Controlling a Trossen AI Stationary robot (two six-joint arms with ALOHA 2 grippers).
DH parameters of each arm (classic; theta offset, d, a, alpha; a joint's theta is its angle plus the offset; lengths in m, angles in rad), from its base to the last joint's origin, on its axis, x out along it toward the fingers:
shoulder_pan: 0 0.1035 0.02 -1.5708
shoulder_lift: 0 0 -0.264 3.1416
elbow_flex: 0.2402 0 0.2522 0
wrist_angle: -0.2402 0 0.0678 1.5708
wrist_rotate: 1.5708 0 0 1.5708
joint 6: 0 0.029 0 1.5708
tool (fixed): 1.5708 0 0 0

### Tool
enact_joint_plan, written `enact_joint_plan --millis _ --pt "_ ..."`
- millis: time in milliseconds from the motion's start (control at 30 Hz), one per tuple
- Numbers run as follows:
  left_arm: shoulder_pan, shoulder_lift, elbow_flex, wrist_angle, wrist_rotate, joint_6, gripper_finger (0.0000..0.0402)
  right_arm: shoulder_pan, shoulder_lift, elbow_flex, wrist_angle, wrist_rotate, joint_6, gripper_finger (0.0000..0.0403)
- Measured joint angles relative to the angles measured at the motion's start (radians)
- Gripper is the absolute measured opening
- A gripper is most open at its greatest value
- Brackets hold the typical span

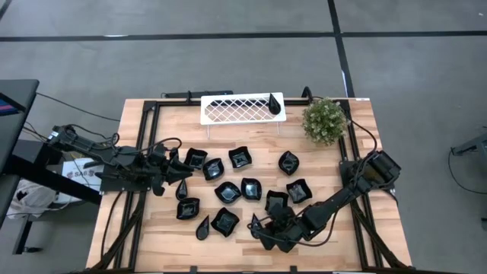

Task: Pick & Place Mini shaped plates
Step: Stack the black drop shaped plate on top of the black drop shaped plate on the shelf

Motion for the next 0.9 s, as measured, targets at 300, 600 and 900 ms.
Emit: enact_joint_plan --millis 300,600,900 --pt "0.0 0.0 0.0 0.0 0.0 0.0 0.0097 0.0 0.0 0.0 -0.025 0.049 -0.007 0.016" --pt "0.0 0.0 0.0 0.0 0.0 0.0 0.0097 0.01 0.05 0.009 0.007 0.057 -0.011 0.0153" --pt "0.0 0.0 0.0 0.0 0.0 0.0 0.0097 0.01 0.123 0.055 0.014 0.048 -0.013 0.0145"
